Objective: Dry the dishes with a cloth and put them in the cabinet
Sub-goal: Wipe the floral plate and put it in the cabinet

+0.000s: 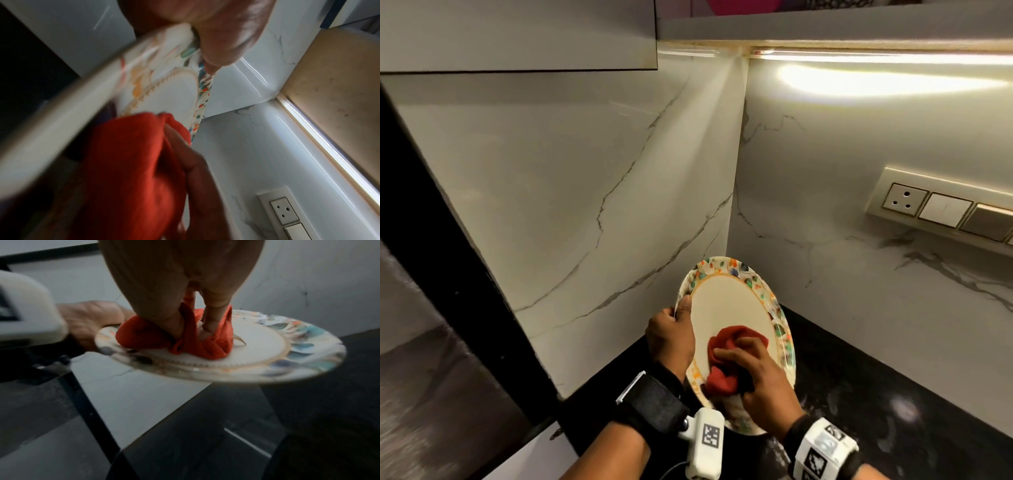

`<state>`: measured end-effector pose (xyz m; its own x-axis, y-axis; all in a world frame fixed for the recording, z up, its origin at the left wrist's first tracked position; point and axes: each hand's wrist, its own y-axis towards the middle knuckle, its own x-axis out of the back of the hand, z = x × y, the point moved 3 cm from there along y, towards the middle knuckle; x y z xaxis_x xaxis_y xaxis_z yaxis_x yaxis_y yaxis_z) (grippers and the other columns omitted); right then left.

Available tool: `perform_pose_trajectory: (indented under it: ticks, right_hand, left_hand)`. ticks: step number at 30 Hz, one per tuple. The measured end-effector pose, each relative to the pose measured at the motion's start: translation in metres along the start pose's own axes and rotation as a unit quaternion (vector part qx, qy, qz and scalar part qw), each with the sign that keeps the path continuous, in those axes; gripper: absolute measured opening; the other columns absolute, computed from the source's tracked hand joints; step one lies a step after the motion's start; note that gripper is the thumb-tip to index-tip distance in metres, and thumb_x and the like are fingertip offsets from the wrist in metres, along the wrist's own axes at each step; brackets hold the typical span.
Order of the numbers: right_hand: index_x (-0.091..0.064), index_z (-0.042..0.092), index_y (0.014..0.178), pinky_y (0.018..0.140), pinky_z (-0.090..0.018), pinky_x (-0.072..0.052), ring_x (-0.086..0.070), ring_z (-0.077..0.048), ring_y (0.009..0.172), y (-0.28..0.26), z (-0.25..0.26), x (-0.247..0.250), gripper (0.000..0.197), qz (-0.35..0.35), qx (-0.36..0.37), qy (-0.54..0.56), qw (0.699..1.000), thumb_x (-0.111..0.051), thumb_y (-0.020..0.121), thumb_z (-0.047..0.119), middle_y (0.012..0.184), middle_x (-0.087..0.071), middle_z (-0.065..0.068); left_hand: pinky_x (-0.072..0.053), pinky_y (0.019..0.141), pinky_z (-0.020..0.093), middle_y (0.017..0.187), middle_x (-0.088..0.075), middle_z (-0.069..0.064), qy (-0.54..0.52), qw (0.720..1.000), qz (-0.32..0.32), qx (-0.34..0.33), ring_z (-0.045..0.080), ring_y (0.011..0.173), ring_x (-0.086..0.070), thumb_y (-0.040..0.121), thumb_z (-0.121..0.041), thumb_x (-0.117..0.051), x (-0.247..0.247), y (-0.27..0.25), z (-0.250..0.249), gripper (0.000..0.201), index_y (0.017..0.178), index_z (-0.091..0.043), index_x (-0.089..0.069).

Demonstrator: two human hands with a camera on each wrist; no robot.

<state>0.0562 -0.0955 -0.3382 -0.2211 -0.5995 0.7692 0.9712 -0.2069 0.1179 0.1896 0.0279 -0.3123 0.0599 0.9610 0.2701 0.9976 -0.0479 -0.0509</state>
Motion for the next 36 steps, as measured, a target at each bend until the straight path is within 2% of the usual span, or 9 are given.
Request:
perform_pose_trajectory:
  ticks: [4, 8, 10, 13, 16, 20, 25, 29, 36]
  right_hand:
    - [-0.05, 0.061, 0.12, 0.106, -0.017, -0.032, -0.031, 0.008, 0.126, -0.031, 0.005, -0.004, 0.042, 0.059, 0.081, -0.024, 0.995, -0.064, 0.085, 0.042, 0.133, -0.027, 0.035]
    - [-0.046, 0.061, 0.122, 0.103, -0.022, -0.038, -0.031, 0.0, 0.129, -0.051, -0.015, 0.02, 0.033, 0.128, 0.129, -0.138, 0.974, -0.04, 0.089, 0.062, 0.139, -0.03, 0.028]
    - [-0.052, 0.055, 0.117, 0.086, -0.026, -0.055, -0.047, -0.011, 0.122, -0.049, -0.034, 0.034, 0.033, 0.101, 0.132, -0.229, 0.959, -0.057, 0.085, 0.048, 0.136, -0.047, 0.016]
    - [-0.058, 0.047, 0.113, 0.064, -0.028, -0.056, -0.051, -0.015, 0.093, -0.024, -0.049, 0.064, 0.065, 0.017, 0.07, -0.245, 0.967, -0.084, 0.063, 0.015, 0.126, -0.059, 0.007]
    - [-0.057, 0.039, 0.124, 0.073, -0.037, -0.052, -0.049, -0.025, 0.089, 0.019, -0.02, 0.083, 0.071, -0.088, 0.131, -0.233, 0.96, -0.065, 0.07, -0.006, 0.128, -0.056, -0.003]
    - [-0.041, 0.043, 0.141, 0.089, -0.041, -0.049, -0.051, -0.032, 0.112, 0.065, 0.025, 0.076, 0.078, -0.064, 0.208, -0.292, 0.931, -0.048, 0.078, -0.003, 0.14, -0.045, -0.007]
    - [-0.039, 0.043, 0.142, 0.091, -0.045, -0.05, -0.051, -0.035, 0.108, 0.084, -0.007, 0.078, 0.084, -0.066, 0.139, -0.285, 0.946, -0.05, 0.074, -0.005, 0.142, -0.044, -0.006]
    - [-0.042, 0.042, 0.14, 0.092, -0.043, -0.049, -0.052, -0.036, 0.104, 0.072, -0.048, 0.073, 0.082, -0.08, 0.016, -0.233, 0.969, -0.059, 0.071, 0.0, 0.134, -0.047, -0.006]
    - [-0.047, 0.047, 0.131, 0.106, -0.032, -0.038, -0.047, -0.022, 0.12, -0.001, -0.04, 0.018, 0.076, -0.042, -0.1, -0.09, 0.99, -0.059, 0.07, 0.004, 0.128, -0.045, 0.007]
  left_hand:
    - [-0.058, 0.073, 0.042, 0.078, -0.072, 0.009, -0.025, 1.0, 0.008, 0.006, 0.027, 0.075, -0.068, 0.09, -0.054, -0.052, 0.008, 0.003, 0.001, 0.045, 0.066, -0.017, -0.06]
    - [-0.058, 0.073, 0.039, 0.078, -0.072, 0.009, -0.05, 0.998, 0.048, 0.002, 0.027, 0.076, -0.07, 0.092, -0.05, -0.05, 0.02, 0.0, -0.004, 0.043, 0.073, -0.014, -0.063]
    - [-0.056, 0.069, 0.033, 0.077, -0.071, 0.008, -0.054, 0.997, 0.053, -0.013, 0.025, 0.075, -0.069, 0.093, -0.047, -0.049, 0.028, -0.002, -0.01, 0.042, 0.073, -0.012, -0.063]
    - [-0.054, 0.065, 0.036, 0.07, -0.068, 0.009, -0.035, 0.998, 0.045, -0.039, 0.029, 0.071, -0.067, 0.095, -0.046, -0.047, 0.031, -0.002, -0.015, 0.048, 0.066, -0.01, -0.059]
    - [-0.053, 0.062, 0.04, 0.065, -0.066, 0.014, -0.018, 0.996, 0.06, -0.064, 0.035, 0.068, -0.066, 0.093, -0.054, -0.045, 0.023, -0.01, -0.018, 0.056, 0.056, -0.013, -0.056]
    - [-0.035, 0.056, 0.032, 0.068, -0.058, 0.012, 0.005, 0.989, 0.073, -0.127, 0.044, 0.073, -0.057, 0.093, -0.055, -0.043, 0.012, -0.023, -0.029, 0.053, 0.051, -0.026, -0.053]
    - [-0.047, 0.053, 0.04, 0.059, -0.062, 0.015, 0.002, 0.99, 0.089, -0.112, 0.037, 0.061, -0.06, 0.096, -0.044, -0.047, 0.027, -0.014, -0.026, 0.055, 0.061, -0.002, -0.053]
    - [-0.038, 0.052, 0.026, 0.056, -0.057, 0.006, -0.034, 0.994, 0.058, -0.085, 0.02, 0.052, -0.05, 0.098, -0.038, -0.047, 0.037, -0.011, -0.026, 0.052, 0.06, -0.003, -0.056]
    - [-0.049, 0.061, 0.03, 0.065, -0.063, 0.008, -0.044, 0.998, -0.004, -0.048, 0.027, 0.064, -0.059, 0.096, -0.042, -0.048, 0.031, 0.001, -0.015, 0.047, 0.06, -0.014, -0.056]
